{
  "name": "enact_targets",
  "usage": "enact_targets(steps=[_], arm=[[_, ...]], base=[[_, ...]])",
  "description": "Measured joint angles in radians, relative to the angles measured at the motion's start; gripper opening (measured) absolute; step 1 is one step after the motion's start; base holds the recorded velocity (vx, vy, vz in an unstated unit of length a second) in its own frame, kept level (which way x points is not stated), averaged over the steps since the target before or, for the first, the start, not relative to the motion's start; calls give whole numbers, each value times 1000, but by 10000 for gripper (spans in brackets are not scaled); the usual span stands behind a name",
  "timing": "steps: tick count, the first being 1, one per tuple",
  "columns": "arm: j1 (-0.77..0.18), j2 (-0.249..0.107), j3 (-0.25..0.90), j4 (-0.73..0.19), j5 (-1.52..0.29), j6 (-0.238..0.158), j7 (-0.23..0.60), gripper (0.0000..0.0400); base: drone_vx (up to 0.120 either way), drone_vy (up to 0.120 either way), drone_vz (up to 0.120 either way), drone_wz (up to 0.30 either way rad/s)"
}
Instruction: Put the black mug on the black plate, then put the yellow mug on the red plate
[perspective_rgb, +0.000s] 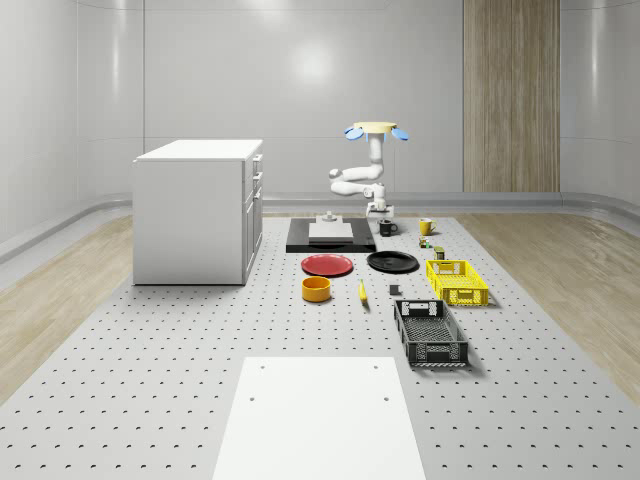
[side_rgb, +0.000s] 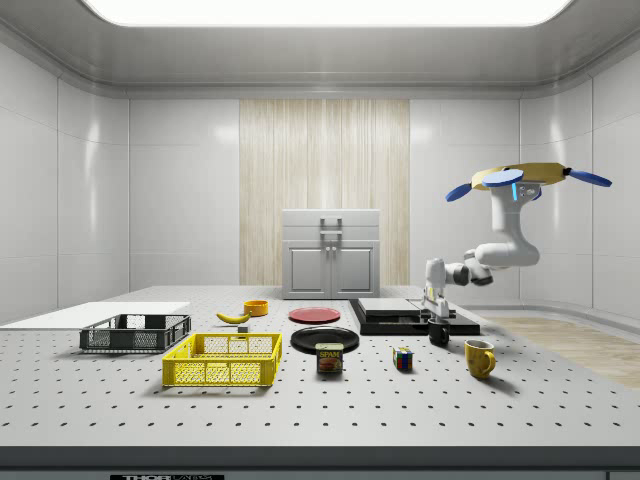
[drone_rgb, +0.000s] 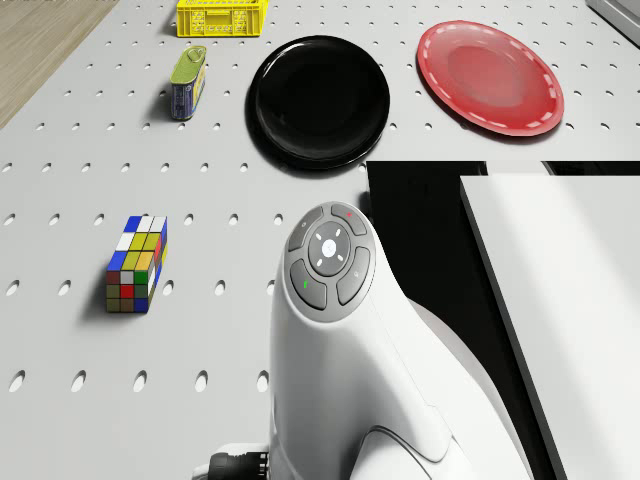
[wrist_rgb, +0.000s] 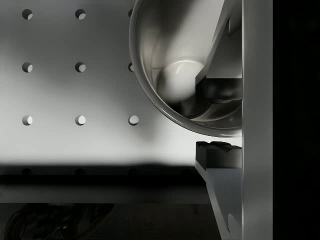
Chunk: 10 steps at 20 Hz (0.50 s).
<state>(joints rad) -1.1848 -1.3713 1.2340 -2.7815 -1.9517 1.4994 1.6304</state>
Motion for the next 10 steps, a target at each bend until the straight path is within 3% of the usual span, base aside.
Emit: enact_targets(steps=[8,10], arm=[[-6,-16,50,-11,52,-5,10,110],[-8,-20,55,-11,58,-2,12,110]], base=[[0,0,120,0],[120,0,120,0]])
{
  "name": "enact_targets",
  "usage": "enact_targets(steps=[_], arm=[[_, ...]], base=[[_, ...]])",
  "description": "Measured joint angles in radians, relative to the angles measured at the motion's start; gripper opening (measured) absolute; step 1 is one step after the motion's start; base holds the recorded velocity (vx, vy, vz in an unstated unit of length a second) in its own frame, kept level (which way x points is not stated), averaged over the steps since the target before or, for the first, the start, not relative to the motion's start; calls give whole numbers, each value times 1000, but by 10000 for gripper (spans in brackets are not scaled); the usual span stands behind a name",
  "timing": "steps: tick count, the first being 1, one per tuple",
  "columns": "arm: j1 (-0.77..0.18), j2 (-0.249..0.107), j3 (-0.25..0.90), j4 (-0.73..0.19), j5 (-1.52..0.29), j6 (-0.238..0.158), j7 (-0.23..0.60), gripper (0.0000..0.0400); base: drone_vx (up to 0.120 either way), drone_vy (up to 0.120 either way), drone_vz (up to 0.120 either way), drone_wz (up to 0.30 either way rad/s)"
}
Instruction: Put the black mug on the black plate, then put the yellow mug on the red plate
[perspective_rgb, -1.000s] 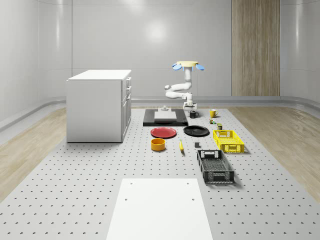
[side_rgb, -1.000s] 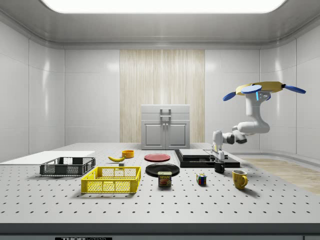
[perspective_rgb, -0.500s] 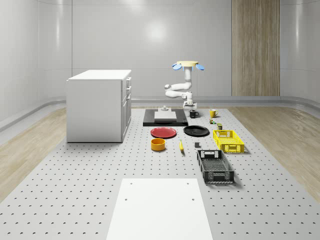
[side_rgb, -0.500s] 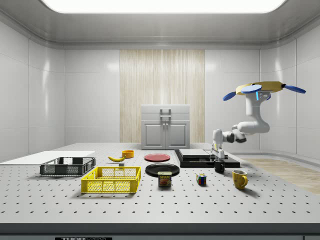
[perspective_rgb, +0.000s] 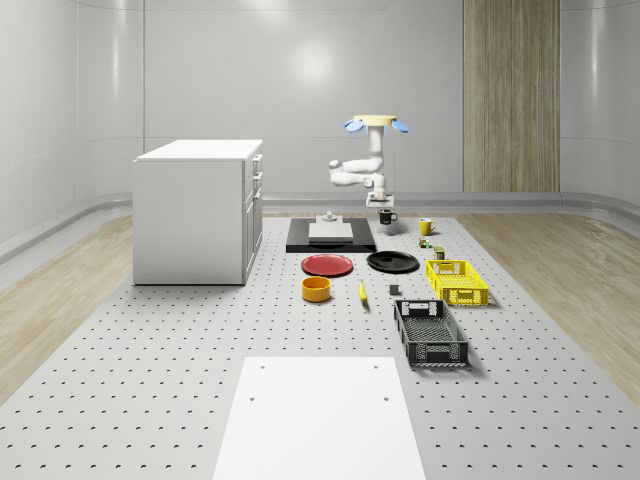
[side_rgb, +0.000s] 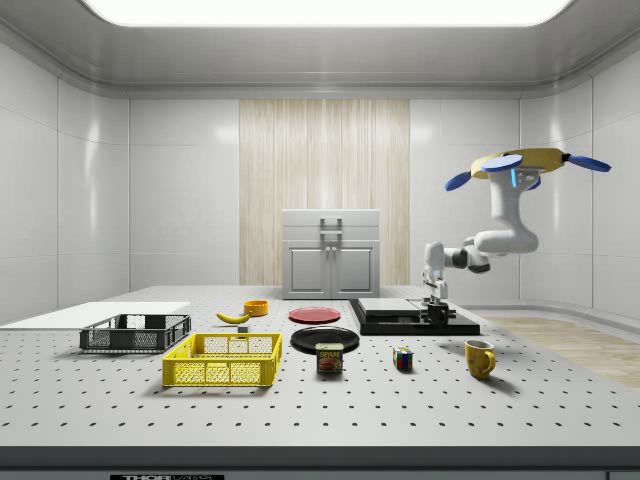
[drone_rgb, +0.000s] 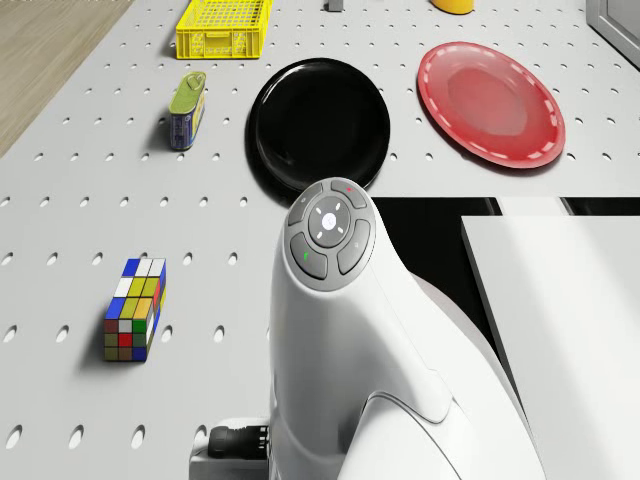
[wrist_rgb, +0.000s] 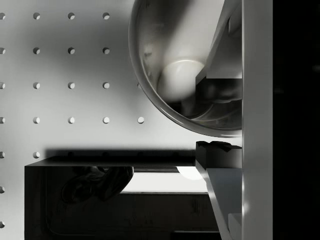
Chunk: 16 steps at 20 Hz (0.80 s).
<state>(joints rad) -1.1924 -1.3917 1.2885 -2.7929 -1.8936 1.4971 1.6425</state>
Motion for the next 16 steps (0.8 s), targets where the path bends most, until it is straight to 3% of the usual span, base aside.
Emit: enact_targets(steps=[3,16], arm=[[-2,-7,4,0,7,5,2,110],[-11,-36,12,1,23,31,10,110]], base=[[120,0,107,0],[120,0,0,0]])
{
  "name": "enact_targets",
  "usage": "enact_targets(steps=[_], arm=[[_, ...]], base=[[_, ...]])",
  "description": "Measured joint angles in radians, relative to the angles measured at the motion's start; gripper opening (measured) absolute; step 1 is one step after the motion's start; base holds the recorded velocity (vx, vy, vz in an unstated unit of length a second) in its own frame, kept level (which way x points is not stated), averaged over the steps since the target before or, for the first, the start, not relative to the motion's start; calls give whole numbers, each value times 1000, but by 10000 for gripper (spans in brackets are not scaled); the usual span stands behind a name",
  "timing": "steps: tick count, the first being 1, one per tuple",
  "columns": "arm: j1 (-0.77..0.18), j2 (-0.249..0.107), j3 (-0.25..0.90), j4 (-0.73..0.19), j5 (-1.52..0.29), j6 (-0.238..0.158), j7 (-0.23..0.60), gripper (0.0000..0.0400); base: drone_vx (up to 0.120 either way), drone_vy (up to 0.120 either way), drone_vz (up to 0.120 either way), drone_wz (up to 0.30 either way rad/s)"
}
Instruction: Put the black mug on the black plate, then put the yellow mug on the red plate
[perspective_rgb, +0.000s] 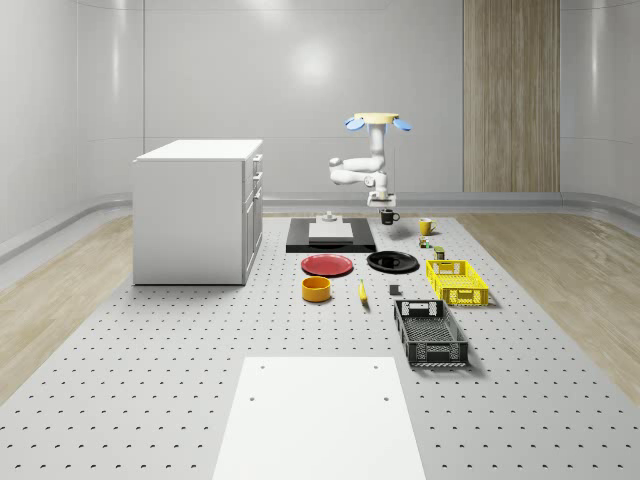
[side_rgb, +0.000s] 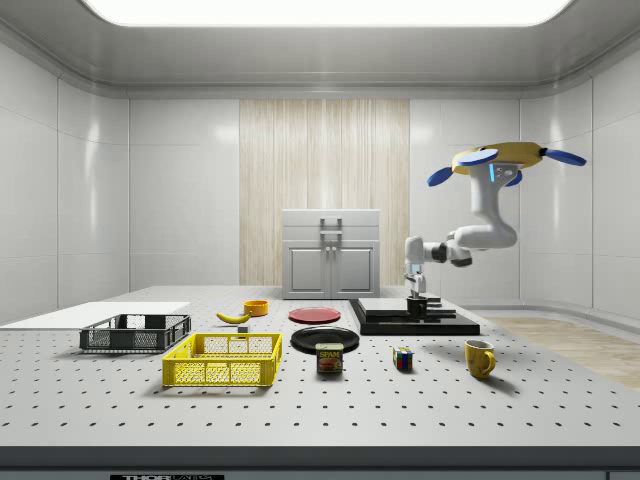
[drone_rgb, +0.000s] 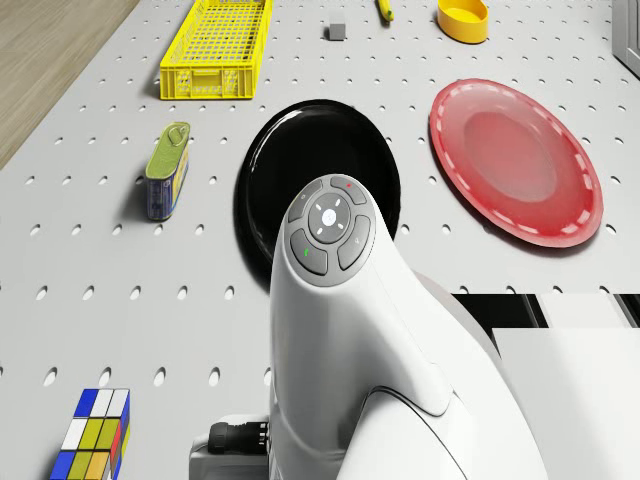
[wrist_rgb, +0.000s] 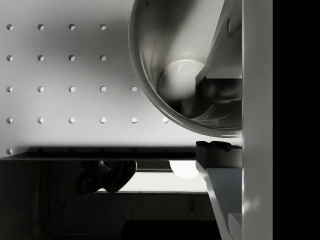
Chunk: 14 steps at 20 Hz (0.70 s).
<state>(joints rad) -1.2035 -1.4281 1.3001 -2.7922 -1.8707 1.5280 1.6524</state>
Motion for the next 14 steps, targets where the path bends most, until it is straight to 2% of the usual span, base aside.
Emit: enact_targets(steps=[8,11,14], arm=[[-5,-16,2,1,7,15,4,110],[-6,-22,3,1,10,20,5,110],[-8,-27,3,1,12,25,6,110]], base=[[120,0,0,0],[120,-107,0,0],[120,0,0,0]])
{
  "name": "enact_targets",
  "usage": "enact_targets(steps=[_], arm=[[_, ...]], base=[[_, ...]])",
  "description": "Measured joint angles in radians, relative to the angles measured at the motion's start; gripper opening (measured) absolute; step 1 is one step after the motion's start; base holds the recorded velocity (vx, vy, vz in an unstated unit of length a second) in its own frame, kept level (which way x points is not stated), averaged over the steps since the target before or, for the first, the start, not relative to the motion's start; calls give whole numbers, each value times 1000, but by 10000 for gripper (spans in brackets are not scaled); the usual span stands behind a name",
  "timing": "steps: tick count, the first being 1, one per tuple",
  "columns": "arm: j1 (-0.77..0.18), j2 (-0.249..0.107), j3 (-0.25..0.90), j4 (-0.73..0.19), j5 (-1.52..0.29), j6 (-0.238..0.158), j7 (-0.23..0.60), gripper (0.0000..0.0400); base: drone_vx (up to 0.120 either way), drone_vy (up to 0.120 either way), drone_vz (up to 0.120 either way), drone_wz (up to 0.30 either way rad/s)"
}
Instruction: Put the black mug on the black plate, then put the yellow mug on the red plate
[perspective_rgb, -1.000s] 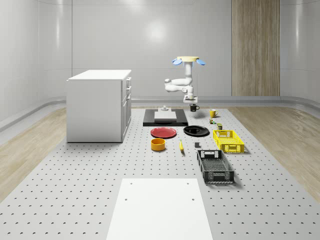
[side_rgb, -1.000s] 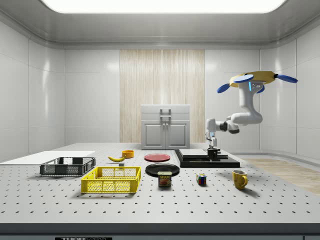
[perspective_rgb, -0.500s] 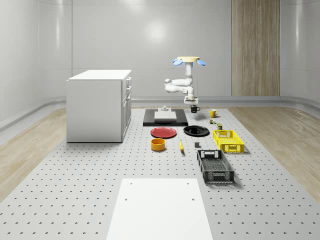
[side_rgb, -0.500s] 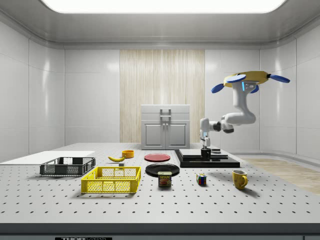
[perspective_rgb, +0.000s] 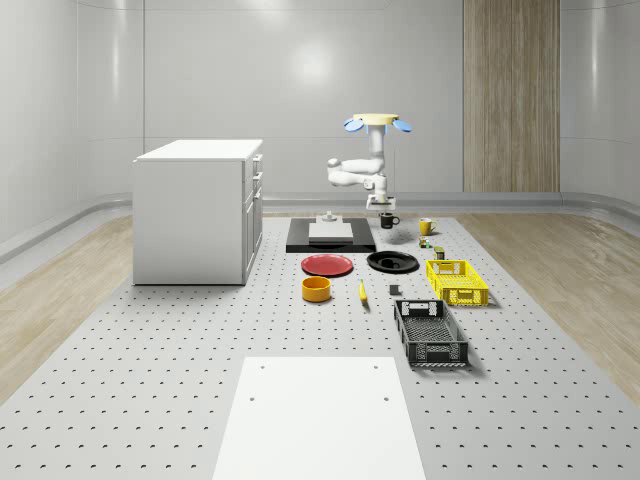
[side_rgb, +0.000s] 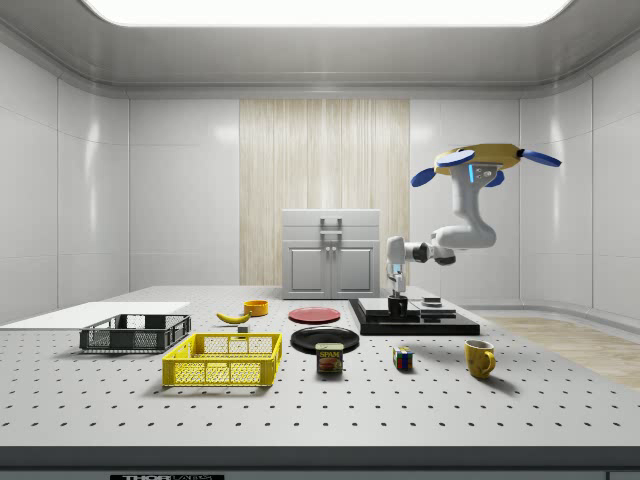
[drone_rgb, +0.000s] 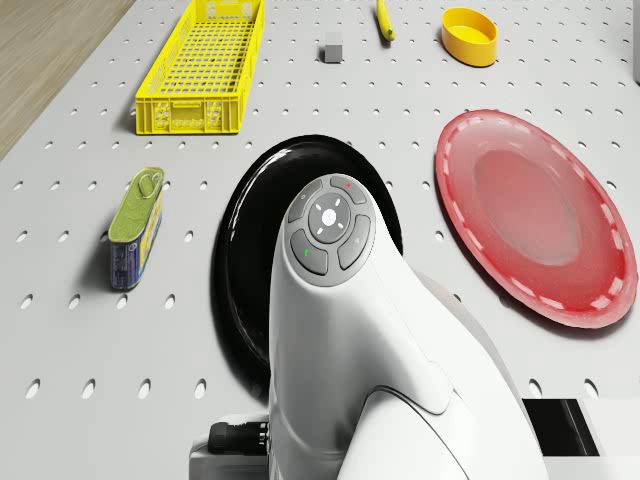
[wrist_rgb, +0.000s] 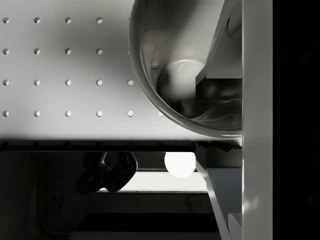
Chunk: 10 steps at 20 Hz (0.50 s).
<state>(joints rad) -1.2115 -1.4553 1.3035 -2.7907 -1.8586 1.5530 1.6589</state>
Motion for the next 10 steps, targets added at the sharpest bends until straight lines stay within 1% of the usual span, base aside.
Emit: enact_targets(steps=[10], arm=[[-5,-17,2,1,7,15,4,110]], base=[[120,0,0,0]])
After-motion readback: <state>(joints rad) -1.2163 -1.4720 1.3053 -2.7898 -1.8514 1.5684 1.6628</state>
